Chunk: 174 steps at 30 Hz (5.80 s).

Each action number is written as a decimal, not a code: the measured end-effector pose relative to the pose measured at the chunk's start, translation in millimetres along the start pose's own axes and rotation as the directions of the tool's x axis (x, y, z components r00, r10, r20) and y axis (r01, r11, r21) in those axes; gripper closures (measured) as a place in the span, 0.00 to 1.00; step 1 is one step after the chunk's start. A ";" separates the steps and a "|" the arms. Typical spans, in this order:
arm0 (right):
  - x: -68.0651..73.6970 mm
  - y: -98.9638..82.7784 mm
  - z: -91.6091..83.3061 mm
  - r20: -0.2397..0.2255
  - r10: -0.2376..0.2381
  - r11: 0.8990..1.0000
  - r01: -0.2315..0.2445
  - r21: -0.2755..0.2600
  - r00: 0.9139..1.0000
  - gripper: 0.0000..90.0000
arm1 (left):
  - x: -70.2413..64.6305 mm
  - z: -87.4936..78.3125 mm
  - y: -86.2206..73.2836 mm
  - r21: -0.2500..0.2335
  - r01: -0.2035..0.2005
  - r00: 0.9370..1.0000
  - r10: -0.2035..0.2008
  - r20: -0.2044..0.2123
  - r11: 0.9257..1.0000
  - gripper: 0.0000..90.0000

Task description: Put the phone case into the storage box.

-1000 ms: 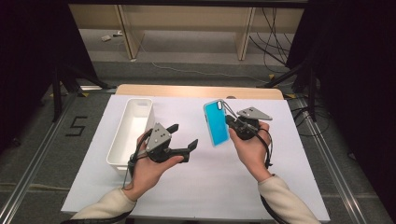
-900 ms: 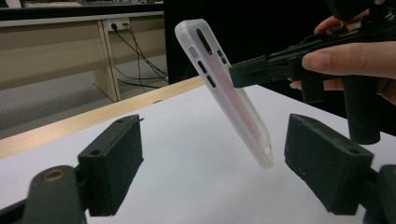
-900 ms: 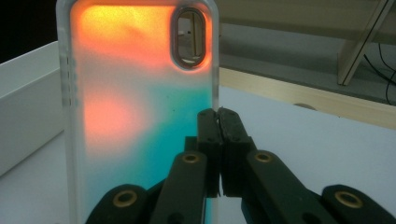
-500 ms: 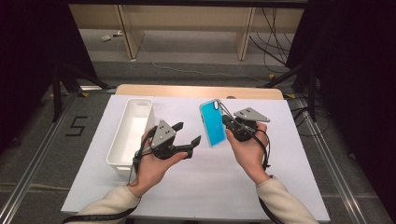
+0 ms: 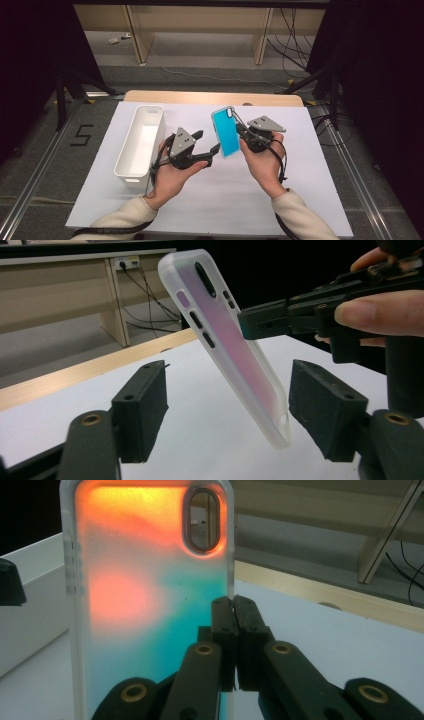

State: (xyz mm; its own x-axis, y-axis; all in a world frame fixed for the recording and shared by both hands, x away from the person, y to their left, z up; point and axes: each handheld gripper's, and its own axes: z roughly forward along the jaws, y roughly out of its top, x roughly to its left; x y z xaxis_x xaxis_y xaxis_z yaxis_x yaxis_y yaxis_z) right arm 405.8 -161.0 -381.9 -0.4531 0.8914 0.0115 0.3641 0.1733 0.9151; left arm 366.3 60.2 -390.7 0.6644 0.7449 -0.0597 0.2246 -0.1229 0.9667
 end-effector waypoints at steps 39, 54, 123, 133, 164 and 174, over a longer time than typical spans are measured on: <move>8.8 0.2 0.3 0.021 -0.063 0.998 0.063 -0.030 0.998 0.99 | -3.6 17.8 1.6 0.026 0.034 0.998 -0.033 -0.053 0.999 0.69; 11.9 0.5 -1.0 0.025 -0.075 0.996 0.075 -0.039 0.997 0.99 | -0.9 17.1 1.3 0.027 0.048 0.997 -0.046 -0.067 0.999 0.75; 34.2 -1.7 -9.0 -0.010 -0.085 0.992 0.084 -0.091 0.996 0.95 | 30.9 16.7 3.6 0.025 0.099 0.986 -0.095 -0.140 0.995 0.93; 38.5 -2.4 -9.7 -0.028 -0.068 0.994 0.066 -0.082 0.997 0.95 | 33.6 17.6 3.5 0.029 0.095 0.984 -0.089 -0.154 0.995 0.93; 39.9 -3.6 -3.9 -0.126 -0.122 0.986 0.106 -0.129 0.984 0.50 | 39.6 16.2 5.3 0.024 0.032 0.976 -0.026 -0.214 0.999 0.98; 39.5 -4.5 -6.0 -0.180 -0.139 0.983 0.114 -0.144 0.974 0.30 | 45.9 13.2 7.3 0.017 0.041 0.973 -0.036 -0.228 0.999 0.98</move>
State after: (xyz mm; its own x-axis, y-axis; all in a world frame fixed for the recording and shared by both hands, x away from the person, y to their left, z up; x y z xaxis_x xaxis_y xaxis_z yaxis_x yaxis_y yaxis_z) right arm 381.4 -129.1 -383.1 -0.6384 0.7685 -0.0435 0.1896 0.2118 0.9588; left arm 407.9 84.9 -389.7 0.4761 0.8787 -0.0362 0.2633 -0.1032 0.9592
